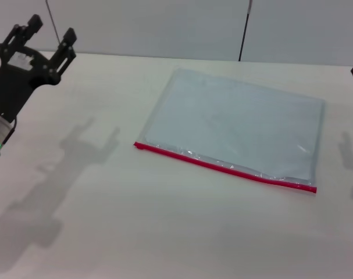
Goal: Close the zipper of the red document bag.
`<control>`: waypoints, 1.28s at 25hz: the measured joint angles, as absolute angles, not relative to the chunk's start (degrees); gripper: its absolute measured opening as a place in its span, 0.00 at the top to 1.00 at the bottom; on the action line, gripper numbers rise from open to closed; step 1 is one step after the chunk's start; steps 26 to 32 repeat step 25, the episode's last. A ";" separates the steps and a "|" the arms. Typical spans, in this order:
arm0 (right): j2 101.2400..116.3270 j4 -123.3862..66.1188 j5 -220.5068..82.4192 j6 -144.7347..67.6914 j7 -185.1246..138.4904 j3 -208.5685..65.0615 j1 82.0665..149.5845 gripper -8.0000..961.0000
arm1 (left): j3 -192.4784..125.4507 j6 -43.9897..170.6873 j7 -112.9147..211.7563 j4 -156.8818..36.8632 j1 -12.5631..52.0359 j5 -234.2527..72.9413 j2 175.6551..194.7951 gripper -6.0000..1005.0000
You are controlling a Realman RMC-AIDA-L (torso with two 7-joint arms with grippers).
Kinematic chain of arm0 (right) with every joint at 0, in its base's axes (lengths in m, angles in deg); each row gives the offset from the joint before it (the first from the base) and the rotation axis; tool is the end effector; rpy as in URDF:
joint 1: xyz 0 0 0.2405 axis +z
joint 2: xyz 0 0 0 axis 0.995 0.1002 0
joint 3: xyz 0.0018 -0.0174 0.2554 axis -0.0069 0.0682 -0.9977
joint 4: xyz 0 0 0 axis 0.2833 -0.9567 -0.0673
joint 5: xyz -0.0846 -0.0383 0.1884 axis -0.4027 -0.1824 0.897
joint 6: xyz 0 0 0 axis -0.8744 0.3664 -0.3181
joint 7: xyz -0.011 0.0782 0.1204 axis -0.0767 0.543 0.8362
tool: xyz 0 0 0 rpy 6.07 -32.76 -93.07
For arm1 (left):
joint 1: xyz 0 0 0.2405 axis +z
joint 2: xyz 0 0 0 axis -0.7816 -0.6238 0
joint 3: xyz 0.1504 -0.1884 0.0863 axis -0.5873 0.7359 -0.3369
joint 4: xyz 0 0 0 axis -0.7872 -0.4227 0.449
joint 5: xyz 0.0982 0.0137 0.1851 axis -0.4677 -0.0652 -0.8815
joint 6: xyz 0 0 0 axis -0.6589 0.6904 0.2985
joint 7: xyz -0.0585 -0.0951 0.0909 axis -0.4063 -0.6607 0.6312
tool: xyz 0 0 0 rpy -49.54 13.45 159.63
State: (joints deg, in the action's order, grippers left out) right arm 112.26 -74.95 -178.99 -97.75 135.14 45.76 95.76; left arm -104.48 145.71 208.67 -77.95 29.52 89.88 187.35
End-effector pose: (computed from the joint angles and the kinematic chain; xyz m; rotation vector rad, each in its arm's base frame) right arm 0.2652 0.3339 -0.0088 -1.4703 0.5594 0.7248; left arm -0.2909 0.3442 0.0380 -1.7177 -0.2154 -0.9075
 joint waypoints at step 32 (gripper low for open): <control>111.28 -88.29 -183.62 -119.75 115.94 64.47 92.95 0.24 | -104.88 143.21 211.55 -78.22 27.84 90.96 186.83 0.30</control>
